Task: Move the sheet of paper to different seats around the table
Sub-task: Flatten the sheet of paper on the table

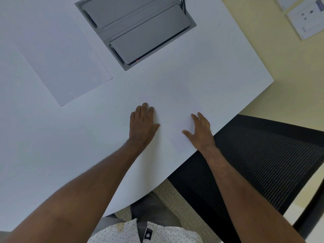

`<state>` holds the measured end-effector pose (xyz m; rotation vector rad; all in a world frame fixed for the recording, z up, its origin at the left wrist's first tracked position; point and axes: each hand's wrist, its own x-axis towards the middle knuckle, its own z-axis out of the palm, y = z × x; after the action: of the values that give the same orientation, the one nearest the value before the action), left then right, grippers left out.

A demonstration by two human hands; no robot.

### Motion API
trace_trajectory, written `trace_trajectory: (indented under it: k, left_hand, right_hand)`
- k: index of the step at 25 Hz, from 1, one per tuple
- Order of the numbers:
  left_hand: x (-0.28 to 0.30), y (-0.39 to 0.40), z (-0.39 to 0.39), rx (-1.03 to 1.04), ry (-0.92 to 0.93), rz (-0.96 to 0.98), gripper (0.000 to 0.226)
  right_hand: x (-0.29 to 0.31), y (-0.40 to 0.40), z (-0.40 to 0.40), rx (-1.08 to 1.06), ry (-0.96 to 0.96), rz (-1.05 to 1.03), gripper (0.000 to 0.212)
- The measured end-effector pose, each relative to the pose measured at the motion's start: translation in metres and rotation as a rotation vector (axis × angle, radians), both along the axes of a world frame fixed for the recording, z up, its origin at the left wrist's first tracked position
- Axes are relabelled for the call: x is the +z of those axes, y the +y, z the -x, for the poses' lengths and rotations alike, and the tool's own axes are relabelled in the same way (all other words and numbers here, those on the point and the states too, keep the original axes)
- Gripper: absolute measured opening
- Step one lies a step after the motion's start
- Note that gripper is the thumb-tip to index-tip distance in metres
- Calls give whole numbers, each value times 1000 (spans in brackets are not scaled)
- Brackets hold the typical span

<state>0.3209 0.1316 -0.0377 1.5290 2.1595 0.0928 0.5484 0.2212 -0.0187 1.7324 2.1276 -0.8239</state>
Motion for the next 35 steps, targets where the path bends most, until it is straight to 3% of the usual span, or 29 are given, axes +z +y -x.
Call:
trace_trajectory:
  k: [7,14,20,24,28,35]
  left_hand:
    - [18,-26,64,111,-57,-46,63]
    - [26,-75,201,394,-14,-100,58]
    - [12,-89,292,437,-14,-128,61]
    - [-7,-78,327,348,-30,-97,73]
    - [-27,-74,343,276,-12,-43,83]
    - [-40,-76,343,284,-16,-53,85]
  right_hand:
    - [11,-16,81,-77,308,-266,41]
    - [6,-24,252,17,454,-245,38]
    - [-3,-8,363,-10,396,-199,59]
    - [-14,5,401,-24,229,-179,68]
    - [-22,10,412,28,86,-205,62]
    - [-18,-3,412,41,151,-241,55]
